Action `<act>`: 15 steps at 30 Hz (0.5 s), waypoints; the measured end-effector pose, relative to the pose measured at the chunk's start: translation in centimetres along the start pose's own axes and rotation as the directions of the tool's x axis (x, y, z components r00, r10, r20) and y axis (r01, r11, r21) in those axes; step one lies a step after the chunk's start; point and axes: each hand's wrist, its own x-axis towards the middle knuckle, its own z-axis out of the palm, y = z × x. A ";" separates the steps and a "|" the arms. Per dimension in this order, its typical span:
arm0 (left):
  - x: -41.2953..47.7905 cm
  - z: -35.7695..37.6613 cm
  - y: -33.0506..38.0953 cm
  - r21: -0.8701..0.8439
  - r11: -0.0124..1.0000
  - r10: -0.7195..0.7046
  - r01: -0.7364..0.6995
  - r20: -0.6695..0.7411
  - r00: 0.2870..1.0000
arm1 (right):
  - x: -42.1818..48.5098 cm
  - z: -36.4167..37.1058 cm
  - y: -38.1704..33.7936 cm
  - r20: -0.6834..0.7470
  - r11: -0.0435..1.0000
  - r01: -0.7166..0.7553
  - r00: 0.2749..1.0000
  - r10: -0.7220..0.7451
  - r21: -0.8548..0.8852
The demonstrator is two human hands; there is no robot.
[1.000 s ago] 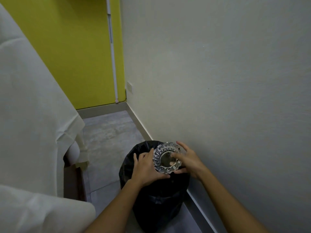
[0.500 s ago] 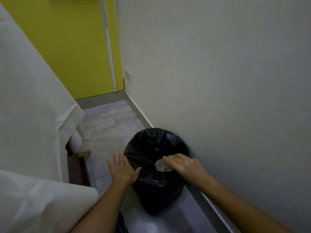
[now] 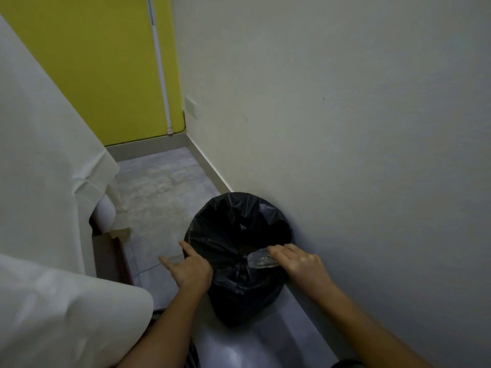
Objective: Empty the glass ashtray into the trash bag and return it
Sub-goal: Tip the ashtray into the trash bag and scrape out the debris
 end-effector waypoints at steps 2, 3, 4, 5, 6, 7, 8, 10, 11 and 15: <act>-0.2 0.3 -0.1 -0.050 0.999 -0.010 0.011 0.008 1.000 | -0.6 0.3 -0.1 -0.039 0.993 0.109 0.993 -0.110 -0.035; -0.2 0.5 0.0 -0.077 0.997 -0.007 0.006 -0.005 1.000 | -1.0 0.5 -0.2 -0.037 0.983 0.176 0.983 -0.178 -0.056; -0.2 0.7 0.1 -0.103 0.995 -0.005 0.002 -0.029 1.000 | -1.1 0.6 -0.2 -0.025 0.974 0.214 0.976 -0.216 -0.073; 0.0 0.9 0.3 -0.124 0.992 -0.007 0.000 -0.049 0.999 | -1.1 0.6 -0.1 -0.023 0.973 0.215 0.976 -0.217 -0.082; 0.0 0.9 0.6 -0.142 0.990 -0.009 0.000 -0.059 0.998 | -1.2 0.8 0.1 -0.034 0.979 0.186 0.981 -0.189 -0.083; 0.2 1.1 0.8 -0.149 0.989 -0.011 0.001 -0.064 0.998 | -1.1 0.7 0.3 -0.045 0.987 0.136 0.989 -0.140 -0.082; 0.3 1.0 1.1 -0.155 0.988 -0.013 0.002 -0.068 0.998 | -1.2 0.8 0.4 -0.059 0.992 0.096 0.993 -0.101 -0.083; 0.4 1.0 1.4 -0.172 0.985 -0.017 0.005 -0.073 0.997 | -1.6 1.1 0.6 -0.050 0.989 0.110 0.992 -0.115 -0.102; 0.4 1.0 1.4 -0.179 0.984 -0.019 0.006 -0.073 0.997 | -1.8 1.2 0.6 -0.021 0.983 0.141 0.989 -0.144 -0.116; 0.4 1.2 1.2 -0.187 0.982 -0.007 -0.007 -0.075 0.997 | -0.9 0.6 0.8 0.104 0.996 -0.090 0.990 0.092 -0.024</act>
